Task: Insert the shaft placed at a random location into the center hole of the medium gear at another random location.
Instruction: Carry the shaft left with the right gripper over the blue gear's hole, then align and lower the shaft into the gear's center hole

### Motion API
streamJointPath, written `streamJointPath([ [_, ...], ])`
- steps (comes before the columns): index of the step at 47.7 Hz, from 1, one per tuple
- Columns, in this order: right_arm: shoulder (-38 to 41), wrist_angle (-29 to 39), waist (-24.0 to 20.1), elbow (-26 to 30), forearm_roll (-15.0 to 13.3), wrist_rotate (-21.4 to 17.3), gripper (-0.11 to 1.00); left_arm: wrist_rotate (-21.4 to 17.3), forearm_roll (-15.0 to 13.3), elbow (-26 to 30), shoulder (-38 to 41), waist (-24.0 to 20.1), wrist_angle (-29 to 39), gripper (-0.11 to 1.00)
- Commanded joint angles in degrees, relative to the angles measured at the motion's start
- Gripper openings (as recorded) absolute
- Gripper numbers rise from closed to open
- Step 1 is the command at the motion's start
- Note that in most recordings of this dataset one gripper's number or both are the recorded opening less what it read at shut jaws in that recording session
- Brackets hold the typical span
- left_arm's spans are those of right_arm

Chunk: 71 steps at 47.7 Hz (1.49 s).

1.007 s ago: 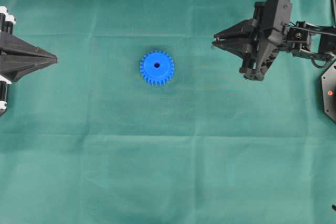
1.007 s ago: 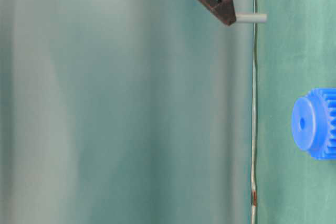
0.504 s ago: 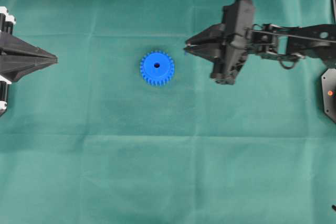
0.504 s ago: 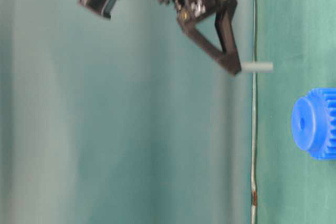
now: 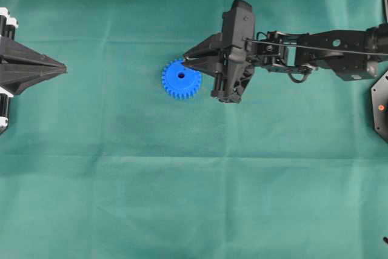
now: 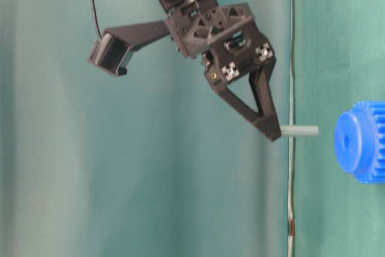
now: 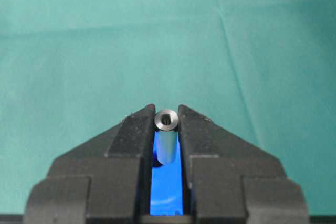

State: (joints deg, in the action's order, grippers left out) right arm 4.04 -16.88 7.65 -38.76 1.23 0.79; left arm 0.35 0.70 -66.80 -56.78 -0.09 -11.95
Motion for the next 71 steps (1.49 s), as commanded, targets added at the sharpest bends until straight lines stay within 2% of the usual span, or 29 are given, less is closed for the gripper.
streamJointPath([
  [1,-0.2,0.0,-0.2,2.2,0.1,-0.4,0.13,0.0,0.2,1.4,0.2,0.0,-0.2,0.00],
  [71,3.2,-0.3,-0.6,3.2,0.7,-0.6,0.13,0.0,0.1,1.5,0.2,0.0,0.4,0.00],
])
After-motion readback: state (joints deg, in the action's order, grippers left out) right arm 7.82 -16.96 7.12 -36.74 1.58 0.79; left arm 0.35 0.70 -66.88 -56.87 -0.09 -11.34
